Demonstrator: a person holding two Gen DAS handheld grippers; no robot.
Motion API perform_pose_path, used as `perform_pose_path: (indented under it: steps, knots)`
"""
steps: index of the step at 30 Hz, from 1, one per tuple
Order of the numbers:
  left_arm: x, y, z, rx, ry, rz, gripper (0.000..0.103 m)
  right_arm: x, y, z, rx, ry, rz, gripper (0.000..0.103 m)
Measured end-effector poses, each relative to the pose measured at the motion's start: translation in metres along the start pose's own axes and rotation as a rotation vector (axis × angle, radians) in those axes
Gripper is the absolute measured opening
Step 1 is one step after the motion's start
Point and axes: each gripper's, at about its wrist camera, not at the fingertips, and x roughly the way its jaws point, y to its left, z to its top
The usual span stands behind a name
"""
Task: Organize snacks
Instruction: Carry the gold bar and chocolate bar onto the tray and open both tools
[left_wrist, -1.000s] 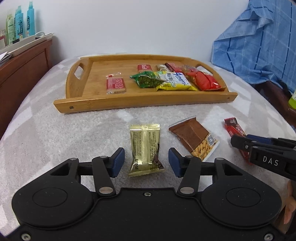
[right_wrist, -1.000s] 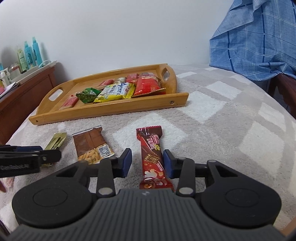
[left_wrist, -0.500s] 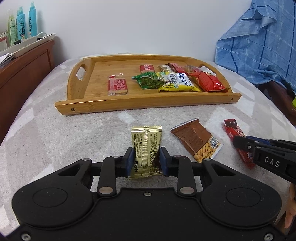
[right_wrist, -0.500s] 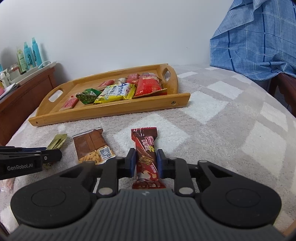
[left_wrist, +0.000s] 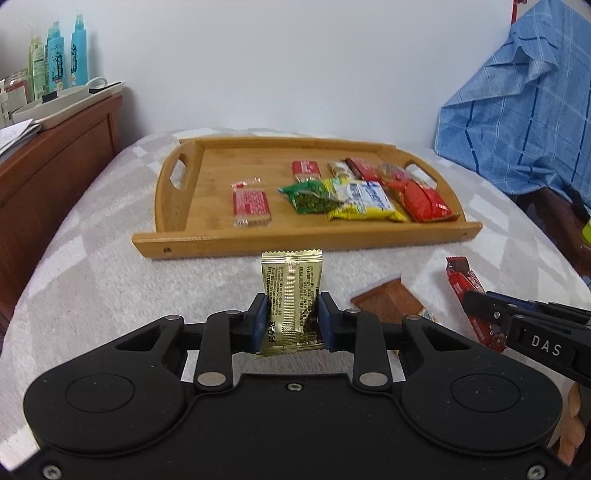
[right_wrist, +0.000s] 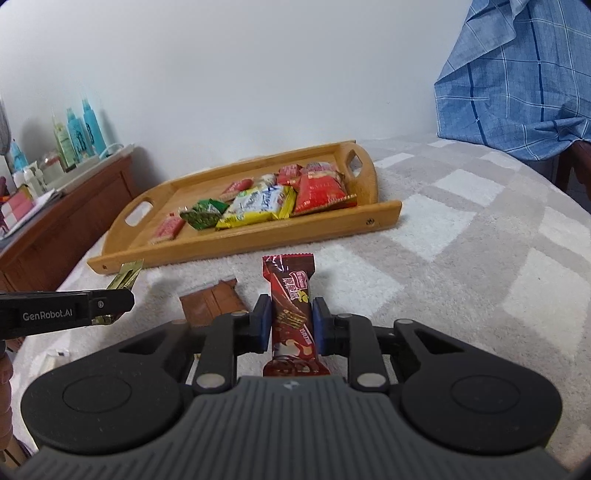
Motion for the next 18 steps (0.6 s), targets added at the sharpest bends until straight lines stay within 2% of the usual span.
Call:
perform_pose_path:
  steps: [10, 18]
  knots:
    - [0.006, 0.021, 0.039, -0.022, -0.015, 0.011, 0.028, 0.009, 0.024, 0.036, 0.018, -0.017, 0.053, 0.027]
    - [0.022, 0.040, 0.068, -0.045, -0.013, 0.004, 0.028, 0.037, 0.057, 0.066, 0.013, -0.019, 0.084, 0.027]
